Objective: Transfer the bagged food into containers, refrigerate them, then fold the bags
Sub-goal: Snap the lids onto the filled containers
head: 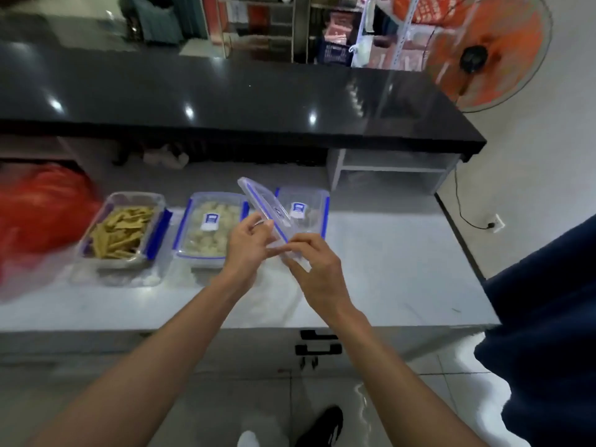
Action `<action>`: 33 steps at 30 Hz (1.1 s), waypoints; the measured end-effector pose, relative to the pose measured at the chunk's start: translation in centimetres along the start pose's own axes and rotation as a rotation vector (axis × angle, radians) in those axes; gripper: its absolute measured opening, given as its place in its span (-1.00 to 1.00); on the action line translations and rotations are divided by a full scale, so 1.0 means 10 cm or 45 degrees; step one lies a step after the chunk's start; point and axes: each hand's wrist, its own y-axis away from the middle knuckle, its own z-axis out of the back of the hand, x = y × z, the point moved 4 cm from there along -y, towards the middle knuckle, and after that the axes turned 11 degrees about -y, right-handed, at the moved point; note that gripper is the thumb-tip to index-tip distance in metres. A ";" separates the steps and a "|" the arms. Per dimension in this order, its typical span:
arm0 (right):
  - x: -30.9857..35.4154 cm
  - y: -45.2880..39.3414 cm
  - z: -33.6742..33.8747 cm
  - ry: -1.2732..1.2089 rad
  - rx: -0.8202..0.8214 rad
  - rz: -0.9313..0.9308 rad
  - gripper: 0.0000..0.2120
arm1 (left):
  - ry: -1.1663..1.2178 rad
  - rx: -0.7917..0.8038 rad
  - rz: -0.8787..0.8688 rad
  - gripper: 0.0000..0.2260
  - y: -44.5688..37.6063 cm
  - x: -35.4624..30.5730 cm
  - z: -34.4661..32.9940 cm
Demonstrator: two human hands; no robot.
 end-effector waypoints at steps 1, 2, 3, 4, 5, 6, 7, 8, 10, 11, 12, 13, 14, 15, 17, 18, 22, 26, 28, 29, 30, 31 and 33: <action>0.12 0.01 -0.17 -0.017 0.057 0.037 -0.78 | 0.038 -0.047 0.038 -0.83 0.05 0.05 0.23; 0.24 0.02 -0.34 -0.032 0.094 0.074 -0.78 | 0.075 -0.088 0.073 -0.81 0.12 0.09 0.46; 0.35 0.02 -0.48 -0.043 0.109 0.094 -0.79 | 0.112 -0.121 0.099 -0.79 0.18 0.14 0.68; 0.42 0.04 -0.62 -0.053 0.107 0.086 -0.80 | 0.145 -0.147 0.115 -0.77 0.23 0.18 0.88; 0.48 0.04 -0.74 -0.064 0.094 0.049 -0.80 | 0.175 -0.171 0.127 -0.76 0.29 0.21 1.09; 0.52 0.03 -0.86 -0.079 0.079 -0.009 -0.79 | 0.202 -0.198 0.142 -0.76 0.34 0.25 1.30; 0.52 0.02 -0.98 -0.096 0.080 -0.096 -0.77 | 0.227 -0.230 0.164 -0.76 0.40 0.28 1.50; 0.53 0.01 -1.10 -0.108 0.101 -0.201 -0.73 | 0.246 -0.257 0.190 -0.76 0.44 0.32 1.69; 0.58 0.00 -1.33 -0.144 0.177 -0.385 -0.64 | 0.272 -0.290 0.225 -0.75 0.52 0.41 2.05; 0.61 0.01 -1.44 -0.197 0.213 -0.461 -0.60 | 0.285 -0.297 0.239 -0.75 0.55 0.45 2.20; 0.64 0.02 -1.56 -0.271 0.242 -0.537 -0.59 | 0.295 -0.299 0.254 -0.74 0.58 0.50 2.34; 0.69 0.03 -1.66 -0.332 0.269 -0.606 -0.60 | 0.313 -0.294 0.272 -0.74 0.59 0.55 2.46; 0.73 0.04 -1.77 -0.381 0.296 -0.667 -0.63 | 0.333 -0.290 0.293 -0.74 0.60 0.60 2.57; 0.76 0.03 -1.86 -0.411 0.326 -0.718 -0.69 | 0.359 -0.287 0.312 -0.74 0.59 0.64 2.66; 0.81 -0.01 -2.05 -0.464 0.359 -0.758 -0.76 | 0.389 -0.288 0.346 -0.75 0.55 0.71 2.81; 0.80 -0.05 -2.14 -0.477 0.356 -0.773 -0.77 | 0.396 -0.296 0.356 -0.76 0.51 0.74 2.88; 0.67 -0.18 -2.47 -0.486 0.338 -0.869 -0.76 | 0.208 -0.437 0.339 -0.79 0.28 0.86 3.16; 0.54 -0.33 -2.74 -0.434 0.355 -0.924 -0.51 | -0.161 -0.493 0.281 -0.80 0.00 0.92 3.36; 0.50 -0.43 -2.83 -0.436 0.337 -0.926 -0.51 | -0.297 -0.477 0.264 -0.76 -0.14 0.91 3.43; 0.49 -0.49 -2.86 -0.433 0.325 -0.920 -0.51 | -0.338 -0.467 0.257 -0.75 -0.20 0.91 3.46; 0.47 -0.54 -2.89 -0.431 0.312 -0.919 -0.52 | -0.374 -0.456 0.250 -0.73 -0.26 0.90 3.48; 0.45 -0.58 -2.92 -0.437 0.300 -0.910 -0.52 | -0.403 -0.446 0.246 -0.71 -0.31 0.91 3.51; 0.41 -0.64 -2.98 -0.434 0.286 -0.896 -0.52 | -0.437 -0.432 0.246 -0.70 -0.40 0.94 3.54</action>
